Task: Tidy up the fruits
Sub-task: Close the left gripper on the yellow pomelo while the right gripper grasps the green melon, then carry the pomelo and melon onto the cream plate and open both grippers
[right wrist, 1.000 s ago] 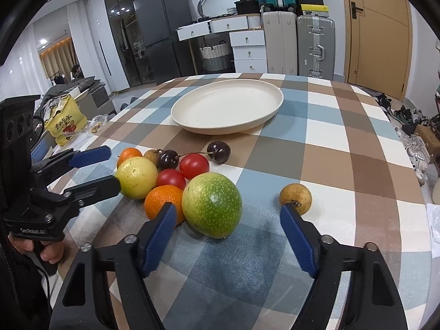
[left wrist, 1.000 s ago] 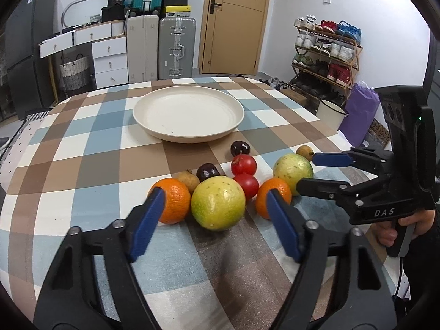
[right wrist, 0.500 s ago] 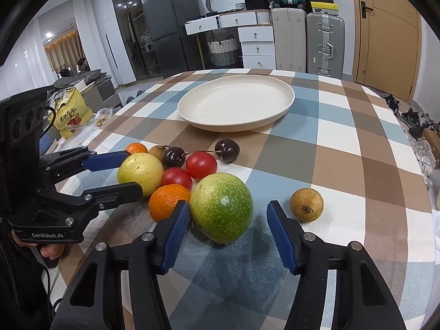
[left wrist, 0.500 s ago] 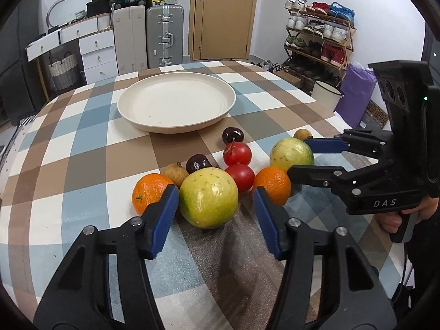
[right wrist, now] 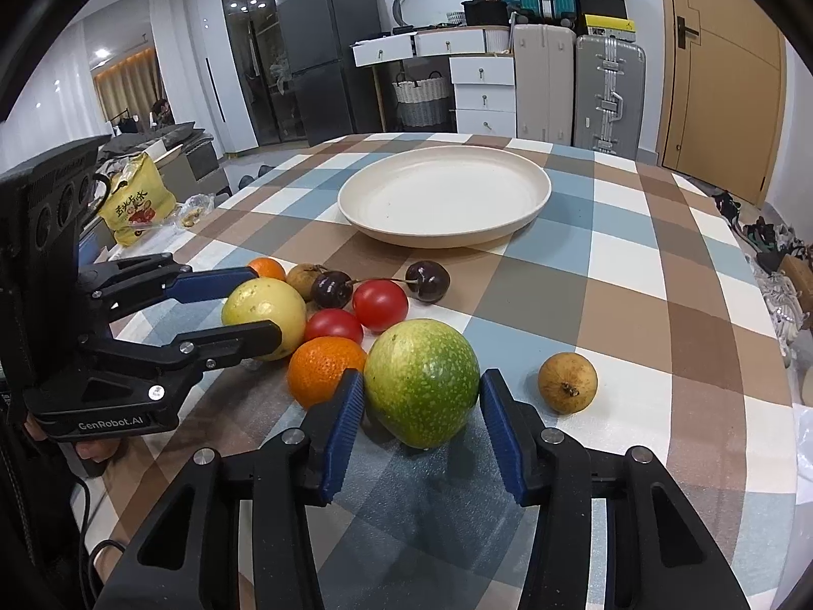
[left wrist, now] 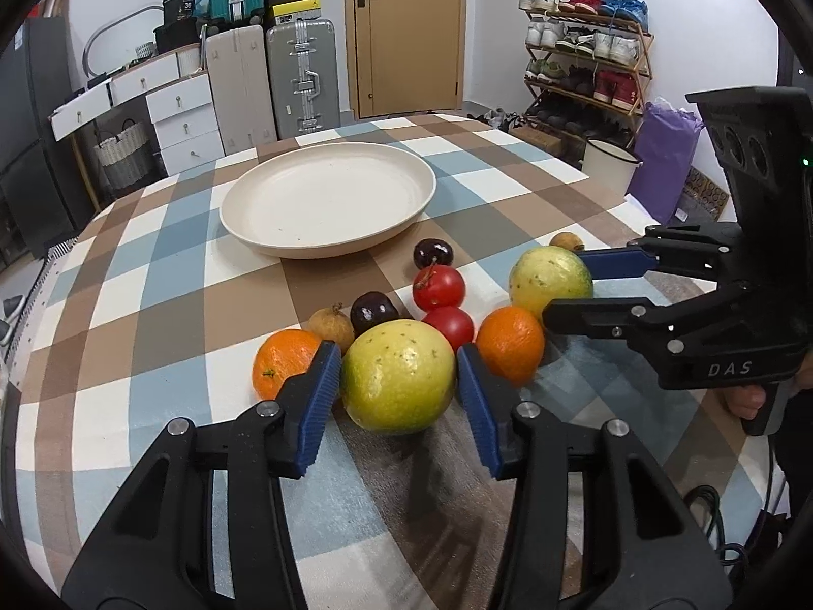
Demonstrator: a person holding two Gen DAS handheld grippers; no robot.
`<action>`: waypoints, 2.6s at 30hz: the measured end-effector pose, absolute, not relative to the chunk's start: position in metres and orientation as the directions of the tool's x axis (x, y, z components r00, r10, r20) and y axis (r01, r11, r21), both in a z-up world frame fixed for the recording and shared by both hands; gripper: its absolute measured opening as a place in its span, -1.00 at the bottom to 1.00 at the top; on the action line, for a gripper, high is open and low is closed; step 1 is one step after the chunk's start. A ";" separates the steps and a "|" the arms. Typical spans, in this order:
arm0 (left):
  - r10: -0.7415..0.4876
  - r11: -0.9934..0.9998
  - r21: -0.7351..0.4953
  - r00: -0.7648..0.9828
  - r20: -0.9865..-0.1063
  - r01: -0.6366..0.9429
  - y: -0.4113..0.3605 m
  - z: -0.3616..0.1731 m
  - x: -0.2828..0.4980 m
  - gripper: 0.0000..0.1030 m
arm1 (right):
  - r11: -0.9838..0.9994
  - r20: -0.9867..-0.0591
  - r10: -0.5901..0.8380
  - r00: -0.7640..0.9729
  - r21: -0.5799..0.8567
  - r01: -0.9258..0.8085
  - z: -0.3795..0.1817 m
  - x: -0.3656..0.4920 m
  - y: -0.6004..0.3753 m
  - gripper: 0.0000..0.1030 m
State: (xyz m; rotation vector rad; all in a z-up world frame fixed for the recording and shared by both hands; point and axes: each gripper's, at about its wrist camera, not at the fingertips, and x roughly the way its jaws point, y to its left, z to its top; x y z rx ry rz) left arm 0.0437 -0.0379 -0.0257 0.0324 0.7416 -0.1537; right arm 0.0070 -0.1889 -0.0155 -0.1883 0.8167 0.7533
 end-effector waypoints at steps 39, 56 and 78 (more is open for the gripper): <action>-0.070 0.989 -0.147 0.857 -0.511 -0.007 0.023 0.029 0.083 -0.13 | 0.761 -0.573 0.605 0.553 0.210 -0.614 0.044 0.041 -0.186 -0.07; -0.058 0.989 -0.148 0.843 -0.535 -0.026 0.041 0.010 0.148 -0.13 | 0.763 -0.594 0.608 0.527 0.252 -0.595 0.020 0.102 -0.148 -0.07; -0.051 0.989 -0.140 0.809 -0.585 -0.038 0.037 -0.014 0.178 -0.07 | 0.801 -0.625 0.560 0.544 0.243 -0.547 -0.005 0.132 -0.142 -0.02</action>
